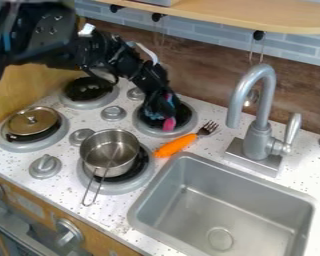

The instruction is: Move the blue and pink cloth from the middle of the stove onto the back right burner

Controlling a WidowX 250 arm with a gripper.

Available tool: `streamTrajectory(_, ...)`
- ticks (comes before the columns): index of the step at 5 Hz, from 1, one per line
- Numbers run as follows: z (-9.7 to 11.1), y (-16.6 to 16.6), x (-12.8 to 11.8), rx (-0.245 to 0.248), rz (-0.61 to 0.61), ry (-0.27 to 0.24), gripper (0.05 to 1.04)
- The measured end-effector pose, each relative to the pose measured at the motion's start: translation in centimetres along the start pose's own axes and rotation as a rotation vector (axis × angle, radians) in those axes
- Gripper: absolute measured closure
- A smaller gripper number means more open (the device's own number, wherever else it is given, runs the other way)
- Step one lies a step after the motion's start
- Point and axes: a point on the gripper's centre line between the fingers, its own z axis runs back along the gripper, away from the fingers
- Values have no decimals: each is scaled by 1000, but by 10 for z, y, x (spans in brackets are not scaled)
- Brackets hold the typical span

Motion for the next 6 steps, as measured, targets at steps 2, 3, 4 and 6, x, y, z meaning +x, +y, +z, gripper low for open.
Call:
streamTrajectory(2,1,5,-7,21,12,3,87)
streamTrajectory(3,-2,1,-14,25,34,0,78)
streamTrajectory(4,11,-9,-14,51,52,-3,81)
streamTrajectory(6,46,-23,-5,141,48,-83,82)
